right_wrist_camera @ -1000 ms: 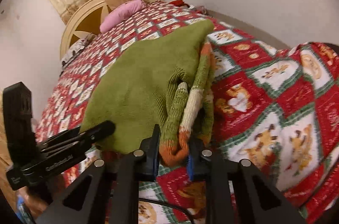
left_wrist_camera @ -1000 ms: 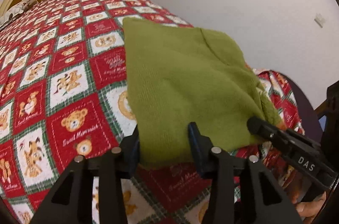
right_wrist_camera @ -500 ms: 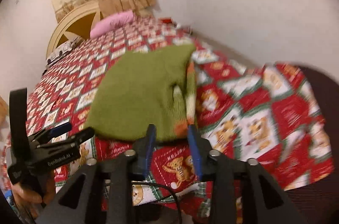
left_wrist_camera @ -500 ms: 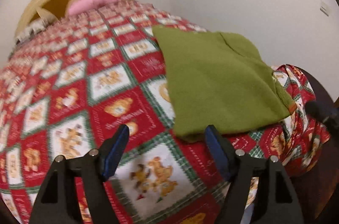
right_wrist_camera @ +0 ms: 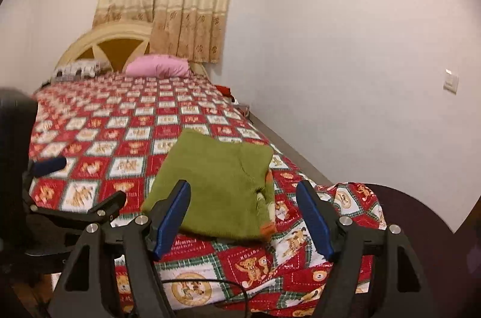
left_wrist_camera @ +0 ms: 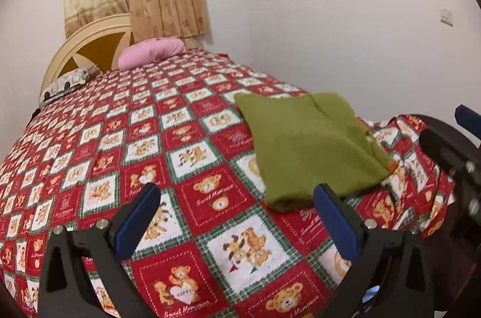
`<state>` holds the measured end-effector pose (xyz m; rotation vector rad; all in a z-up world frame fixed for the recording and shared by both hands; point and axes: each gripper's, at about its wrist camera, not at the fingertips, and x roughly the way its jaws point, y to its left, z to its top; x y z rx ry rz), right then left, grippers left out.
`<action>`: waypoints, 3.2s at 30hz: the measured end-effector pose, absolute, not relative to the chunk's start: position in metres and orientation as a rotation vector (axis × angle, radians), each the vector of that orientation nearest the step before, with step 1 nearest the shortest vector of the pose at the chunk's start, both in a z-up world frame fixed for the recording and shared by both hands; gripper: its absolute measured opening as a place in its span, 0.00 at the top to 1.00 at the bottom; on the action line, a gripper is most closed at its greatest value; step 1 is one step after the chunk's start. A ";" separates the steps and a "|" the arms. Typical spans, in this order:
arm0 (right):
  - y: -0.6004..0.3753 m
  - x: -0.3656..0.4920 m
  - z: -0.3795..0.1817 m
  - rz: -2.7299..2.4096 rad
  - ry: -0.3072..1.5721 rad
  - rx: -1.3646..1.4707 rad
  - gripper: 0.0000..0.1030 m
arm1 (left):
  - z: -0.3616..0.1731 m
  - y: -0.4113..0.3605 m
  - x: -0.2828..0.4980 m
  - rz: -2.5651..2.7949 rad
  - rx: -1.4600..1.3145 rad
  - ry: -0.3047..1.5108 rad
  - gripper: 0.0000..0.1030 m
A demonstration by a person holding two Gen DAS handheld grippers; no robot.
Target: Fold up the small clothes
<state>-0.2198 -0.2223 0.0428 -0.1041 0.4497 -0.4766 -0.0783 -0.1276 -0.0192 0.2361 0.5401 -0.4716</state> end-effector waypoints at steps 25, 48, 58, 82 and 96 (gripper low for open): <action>-0.328 -0.157 0.001 -0.346 0.627 0.176 0.29 | -0.037 -0.144 -0.005 -0.558 0.140 0.717 0.00; -0.457 0.046 -0.061 0.032 0.830 0.475 0.71 | -0.090 -0.233 0.166 -0.741 -0.192 1.021 0.19; -0.491 0.098 -0.077 0.001 0.815 0.454 0.74 | -0.089 -0.245 0.165 -0.597 -0.100 0.909 0.41; -0.395 -0.074 -0.050 -0.226 0.785 0.254 0.61 | -0.054 -0.222 0.055 -0.503 0.220 0.739 0.32; -0.316 -0.197 -0.001 -0.301 0.576 0.164 0.34 | -0.050 -0.183 -0.041 -0.537 0.285 0.700 0.04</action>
